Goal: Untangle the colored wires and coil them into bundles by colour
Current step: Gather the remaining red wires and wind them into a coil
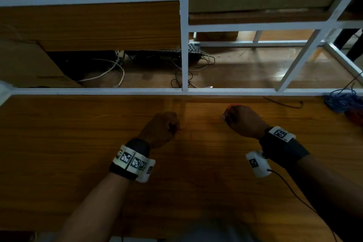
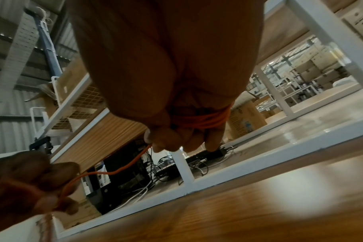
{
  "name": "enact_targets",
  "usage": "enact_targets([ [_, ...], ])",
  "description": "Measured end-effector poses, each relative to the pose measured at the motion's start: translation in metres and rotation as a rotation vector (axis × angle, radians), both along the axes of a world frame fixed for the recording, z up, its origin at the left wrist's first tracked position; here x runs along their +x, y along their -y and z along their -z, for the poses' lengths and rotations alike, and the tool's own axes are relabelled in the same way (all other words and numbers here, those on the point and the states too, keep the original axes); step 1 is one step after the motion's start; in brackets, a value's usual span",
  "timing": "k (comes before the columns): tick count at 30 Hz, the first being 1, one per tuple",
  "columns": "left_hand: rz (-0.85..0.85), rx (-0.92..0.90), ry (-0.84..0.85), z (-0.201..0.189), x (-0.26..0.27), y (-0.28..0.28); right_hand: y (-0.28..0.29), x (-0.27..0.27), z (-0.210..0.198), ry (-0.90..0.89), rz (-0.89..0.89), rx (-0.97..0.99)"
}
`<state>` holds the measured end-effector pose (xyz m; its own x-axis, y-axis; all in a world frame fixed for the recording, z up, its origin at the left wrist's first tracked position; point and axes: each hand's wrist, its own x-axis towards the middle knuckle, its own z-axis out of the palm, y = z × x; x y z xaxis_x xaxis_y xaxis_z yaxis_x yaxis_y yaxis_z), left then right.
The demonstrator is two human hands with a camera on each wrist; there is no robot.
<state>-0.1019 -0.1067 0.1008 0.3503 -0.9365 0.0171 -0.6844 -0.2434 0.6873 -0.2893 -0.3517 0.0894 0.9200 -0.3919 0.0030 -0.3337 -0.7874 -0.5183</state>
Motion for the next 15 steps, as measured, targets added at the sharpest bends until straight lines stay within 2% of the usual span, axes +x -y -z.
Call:
enact_targets([
  [2,0.154,0.100,0.415,0.001,-0.009,-0.002,0.007,-0.001,0.001,-0.025,0.058,0.005],
  [3,0.218,0.156,0.541,0.003,-0.013,-0.003,0.011,-0.001,0.000,-0.025,0.093,0.003],
  [5,0.279,0.327,0.615,0.009,-0.019,-0.009,0.016,0.000,-0.005,-0.013,0.148,0.005],
  [8,0.251,0.572,0.561,0.019,-0.009,-0.015,0.018,0.002,-0.013,-0.014,0.152,0.013],
  [10,0.140,0.612,0.377,0.024,0.000,-0.015,0.014,0.003,-0.013,-0.007,0.163,0.173],
  [11,0.081,0.555,0.277,0.024,0.003,-0.014,0.010,0.003,-0.012,-0.018,0.172,0.294],
  [13,0.002,0.335,0.196,0.026,0.010,-0.009,0.001,0.001,-0.012,-0.108,0.149,0.485],
  [15,-0.203,0.145,0.093,0.030,0.015,-0.003,-0.002,0.001,-0.011,-0.229,0.074,0.614],
])
